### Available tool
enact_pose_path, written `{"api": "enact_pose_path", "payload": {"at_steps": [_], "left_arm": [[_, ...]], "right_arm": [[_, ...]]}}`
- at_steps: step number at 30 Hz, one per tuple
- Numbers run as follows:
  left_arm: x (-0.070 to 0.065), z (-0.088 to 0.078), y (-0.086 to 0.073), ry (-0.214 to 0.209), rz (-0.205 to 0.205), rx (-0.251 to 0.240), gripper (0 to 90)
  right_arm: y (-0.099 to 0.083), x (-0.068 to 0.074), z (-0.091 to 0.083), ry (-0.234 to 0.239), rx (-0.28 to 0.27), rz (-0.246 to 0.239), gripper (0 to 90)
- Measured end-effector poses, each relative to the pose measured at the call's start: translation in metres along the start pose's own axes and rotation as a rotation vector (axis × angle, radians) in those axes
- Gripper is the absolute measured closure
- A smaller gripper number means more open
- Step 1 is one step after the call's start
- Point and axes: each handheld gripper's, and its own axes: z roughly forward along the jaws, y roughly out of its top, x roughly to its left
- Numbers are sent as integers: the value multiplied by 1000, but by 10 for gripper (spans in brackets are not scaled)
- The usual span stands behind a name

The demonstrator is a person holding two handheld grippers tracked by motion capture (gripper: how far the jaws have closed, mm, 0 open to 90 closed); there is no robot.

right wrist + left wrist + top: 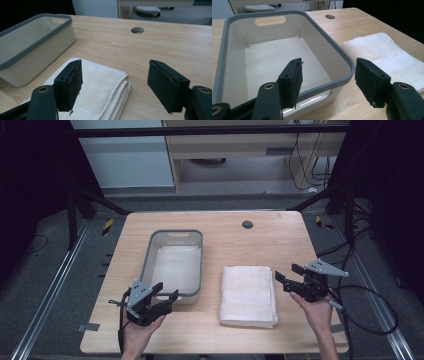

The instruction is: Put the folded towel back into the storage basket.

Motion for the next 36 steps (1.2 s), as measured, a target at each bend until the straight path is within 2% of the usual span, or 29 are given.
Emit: {"api": "enact_pose_path", "payload": {"at_steps": [8, 17, 26, 30, 32, 33, 35, 36], "left_arm": [[-16, 12, 5, -21, 19, 5, 389], [-35, 23, 13, -50, 50, 1, 398], [-53, 36, 12, -76, 77, 19, 399], [-62, 44, 10, -92, 89, 39, 398], [-67, 48, 8, -103, 98, 47, 397], [-70, 51, 7, -102, 116, 58, 395], [-72, 54, 5, -109, 120, 66, 395], [-74, 56, 3, -117, 123, 73, 394]], "right_arm": [[11, 4, 8, 32, -11, 9, 281], [22, 8, 15, 34, -17, -14, 282], [22, 7, 22, 40, -3, -11, 279], [21, 7, 27, 56, -8, 7, 256], [20, 8, 30, 59, 7, 12, 247], [20, 8, 31, 64, 14, 10, 244], [19, 8, 32, 63, 18, 6, 244], [18, 9, 33, 57, 31, -14, 244]]}}
